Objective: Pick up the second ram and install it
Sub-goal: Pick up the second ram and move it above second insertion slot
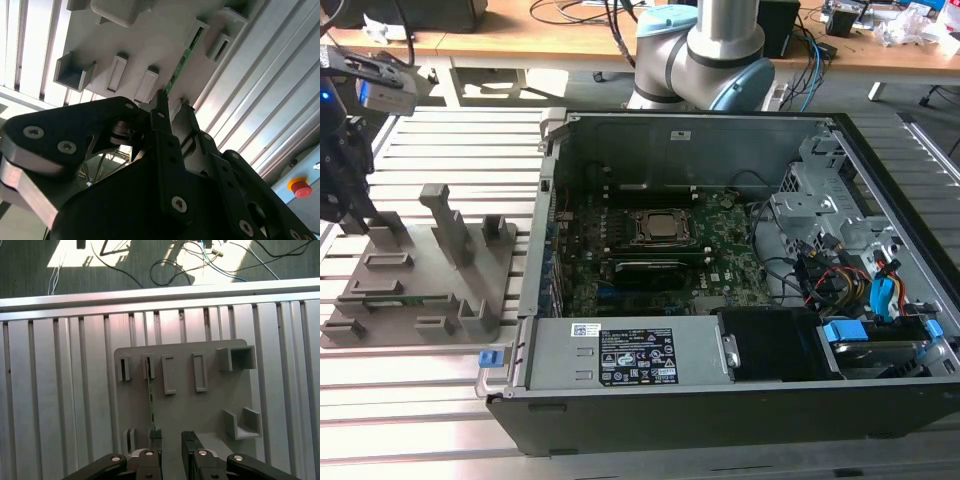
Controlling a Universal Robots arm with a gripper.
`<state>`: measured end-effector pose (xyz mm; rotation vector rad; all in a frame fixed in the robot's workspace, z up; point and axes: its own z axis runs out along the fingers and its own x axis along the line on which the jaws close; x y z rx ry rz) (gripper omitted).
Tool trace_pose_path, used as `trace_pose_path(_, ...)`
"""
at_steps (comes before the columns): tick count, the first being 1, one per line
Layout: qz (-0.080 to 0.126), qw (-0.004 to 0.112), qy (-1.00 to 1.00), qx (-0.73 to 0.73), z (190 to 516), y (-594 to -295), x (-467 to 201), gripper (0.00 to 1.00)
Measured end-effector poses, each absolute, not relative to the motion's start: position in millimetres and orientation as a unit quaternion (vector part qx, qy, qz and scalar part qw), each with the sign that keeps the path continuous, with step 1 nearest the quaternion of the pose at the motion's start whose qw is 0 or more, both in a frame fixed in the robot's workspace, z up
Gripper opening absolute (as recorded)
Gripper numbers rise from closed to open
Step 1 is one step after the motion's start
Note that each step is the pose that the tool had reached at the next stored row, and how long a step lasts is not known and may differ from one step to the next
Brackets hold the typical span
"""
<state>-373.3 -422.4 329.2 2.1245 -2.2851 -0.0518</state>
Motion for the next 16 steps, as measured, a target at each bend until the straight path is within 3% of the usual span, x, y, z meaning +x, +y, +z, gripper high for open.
trace_pose_path(16, -0.017, 0.011, -0.732, 0.681, 311.4, -422.4, -373.3, 0.30)
